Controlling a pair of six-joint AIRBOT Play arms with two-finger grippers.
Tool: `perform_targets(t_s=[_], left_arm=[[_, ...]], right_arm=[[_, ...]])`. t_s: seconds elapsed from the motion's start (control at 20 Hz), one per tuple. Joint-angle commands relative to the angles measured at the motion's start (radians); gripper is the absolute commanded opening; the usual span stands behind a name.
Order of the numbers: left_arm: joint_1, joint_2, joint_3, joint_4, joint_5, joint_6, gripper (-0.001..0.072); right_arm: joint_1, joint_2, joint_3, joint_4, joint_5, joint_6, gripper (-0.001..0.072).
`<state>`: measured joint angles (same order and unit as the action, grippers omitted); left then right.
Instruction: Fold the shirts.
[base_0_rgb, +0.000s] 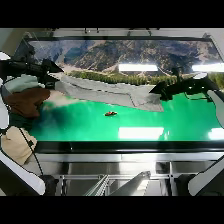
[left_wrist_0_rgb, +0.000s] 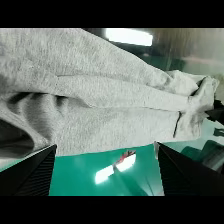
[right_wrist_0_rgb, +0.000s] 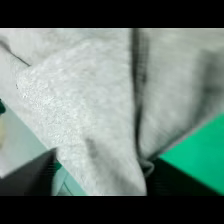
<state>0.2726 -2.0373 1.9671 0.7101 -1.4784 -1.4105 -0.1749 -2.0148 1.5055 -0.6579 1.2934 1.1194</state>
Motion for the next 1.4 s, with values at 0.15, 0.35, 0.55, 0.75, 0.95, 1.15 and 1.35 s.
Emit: perform_targets(t_s=[0.15,0.35,0.55,0.75,0.95,1.15,1.35], left_arm=[[0.002,-0.06,0.0,0.005,-0.043,-0.001,0.0701],[0.049,-0.085,0.0,-0.007,-0.101,-0.002,0.0701],[0.094,-0.043,0.0,-0.172,-0.085,0.048,0.0655],[0.061,0.013,0.0,-0.23,-0.103,0.14,-0.0004],[-0.117,0.027,0.0,-0.23,-0.103,0.156,-0.0004],[-0.414,0.014,-0.001,-0.123,0.018,0.156,-0.0004],[-0.658,-0.004,-0.001,0.216,0.328,0.05,0.0015]], right_arm=[[0.048,-0.024,0.0,0.048,-0.013,0.011,0.0017],[0.024,-0.024,0.0,0.014,-0.011,0.034,0.0017],[-0.016,-0.021,0.003,0.006,0.036,0.032,0.0016],[-0.114,0.023,0.006,0.006,0.093,0.032,0.0016],[-0.194,0.108,0.026,0.008,0.166,0.0,0.0016],[-0.182,0.201,0.026,0.065,0.245,-0.028,0.0017],[-0.124,0.283,0.026,0.177,0.259,-0.034,0.0017]])
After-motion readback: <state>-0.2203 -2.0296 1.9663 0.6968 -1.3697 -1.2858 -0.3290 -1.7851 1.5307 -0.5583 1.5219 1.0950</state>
